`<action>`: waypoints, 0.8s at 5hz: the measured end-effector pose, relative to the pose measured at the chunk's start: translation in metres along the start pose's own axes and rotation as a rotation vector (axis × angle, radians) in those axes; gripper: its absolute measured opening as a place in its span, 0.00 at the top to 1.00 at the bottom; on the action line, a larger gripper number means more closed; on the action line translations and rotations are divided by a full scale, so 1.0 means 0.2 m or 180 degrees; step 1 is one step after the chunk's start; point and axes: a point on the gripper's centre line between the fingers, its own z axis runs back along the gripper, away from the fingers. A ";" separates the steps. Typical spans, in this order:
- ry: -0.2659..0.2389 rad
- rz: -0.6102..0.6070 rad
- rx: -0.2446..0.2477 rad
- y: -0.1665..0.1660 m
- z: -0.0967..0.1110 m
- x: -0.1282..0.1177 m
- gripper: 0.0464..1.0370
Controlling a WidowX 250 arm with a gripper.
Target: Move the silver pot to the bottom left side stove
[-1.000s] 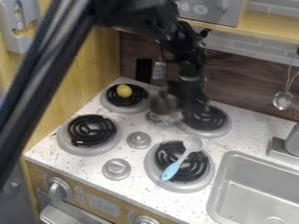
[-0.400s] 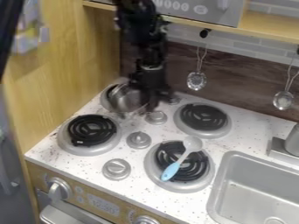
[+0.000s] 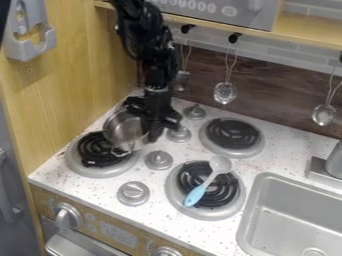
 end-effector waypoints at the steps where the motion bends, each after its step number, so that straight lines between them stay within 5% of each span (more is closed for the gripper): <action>1: 0.0099 0.0243 0.0006 0.13 -0.03 -0.05 0.98; 2: 0.0309 0.0315 -0.0023 0.14 -0.11 -0.11 0.98; 4: 0.0440 0.0301 -0.0008 0.16 -0.17 -0.09 0.95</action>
